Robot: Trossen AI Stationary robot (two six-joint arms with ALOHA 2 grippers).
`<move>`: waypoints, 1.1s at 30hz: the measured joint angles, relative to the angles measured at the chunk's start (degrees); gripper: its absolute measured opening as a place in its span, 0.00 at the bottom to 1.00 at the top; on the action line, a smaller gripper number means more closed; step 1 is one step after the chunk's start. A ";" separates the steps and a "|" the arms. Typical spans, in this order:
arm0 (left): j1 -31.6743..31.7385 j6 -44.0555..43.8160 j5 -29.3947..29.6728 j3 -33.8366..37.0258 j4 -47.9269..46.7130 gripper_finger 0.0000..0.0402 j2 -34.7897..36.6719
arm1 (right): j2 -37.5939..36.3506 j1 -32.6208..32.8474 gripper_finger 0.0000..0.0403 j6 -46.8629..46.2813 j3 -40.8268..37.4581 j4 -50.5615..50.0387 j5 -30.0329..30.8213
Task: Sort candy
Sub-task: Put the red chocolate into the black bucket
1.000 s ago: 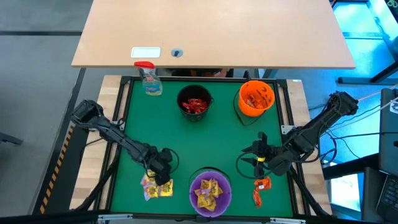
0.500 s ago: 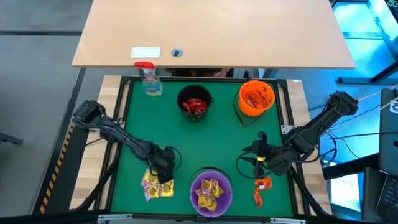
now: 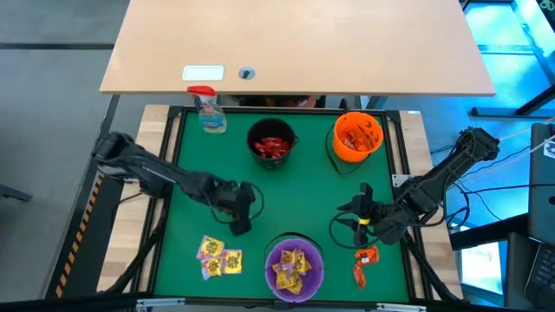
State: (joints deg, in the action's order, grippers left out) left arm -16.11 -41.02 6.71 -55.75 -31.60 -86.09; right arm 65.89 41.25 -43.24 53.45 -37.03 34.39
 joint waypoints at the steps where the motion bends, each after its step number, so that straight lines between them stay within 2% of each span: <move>1: 0.98 1.72 1.42 -0.84 -0.55 0.02 0.99 | 0.00 0.00 0.40 0.00 0.00 0.00 0.03; 7: 9.37 14.79 12.07 -7.34 -0.43 0.02 4.47 | 0.00 -0.02 0.40 0.59 0.00 -0.09 2.28; 13: 22.11 27.25 11.74 -12.42 4.24 0.03 4.53 | 0.00 -0.02 0.40 1.09 0.00 0.06 3.39; 16: 29.74 31.16 8.62 -12.72 6.52 0.03 4.53 | 0.00 -0.02 0.40 0.99 0.00 0.11 3.42; 22: 42.41 32.23 -2.87 -12.76 6.79 0.03 2.32 | 0.00 -0.02 0.40 1.03 -0.02 0.11 4.73; 26: 44.59 32.85 -6.61 -12.76 9.25 0.06 0.37 | 0.00 -0.02 0.40 1.06 -0.02 0.08 5.90; 33: 43.76 34.16 -10.48 -12.76 12.41 0.25 -2.79 | 0.00 -0.02 0.40 1.05 -0.02 0.15 6.14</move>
State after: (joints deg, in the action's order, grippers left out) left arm 27.65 -6.86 -3.77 -68.51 -19.19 -88.88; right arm 65.89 41.23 -42.19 53.43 -36.88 40.53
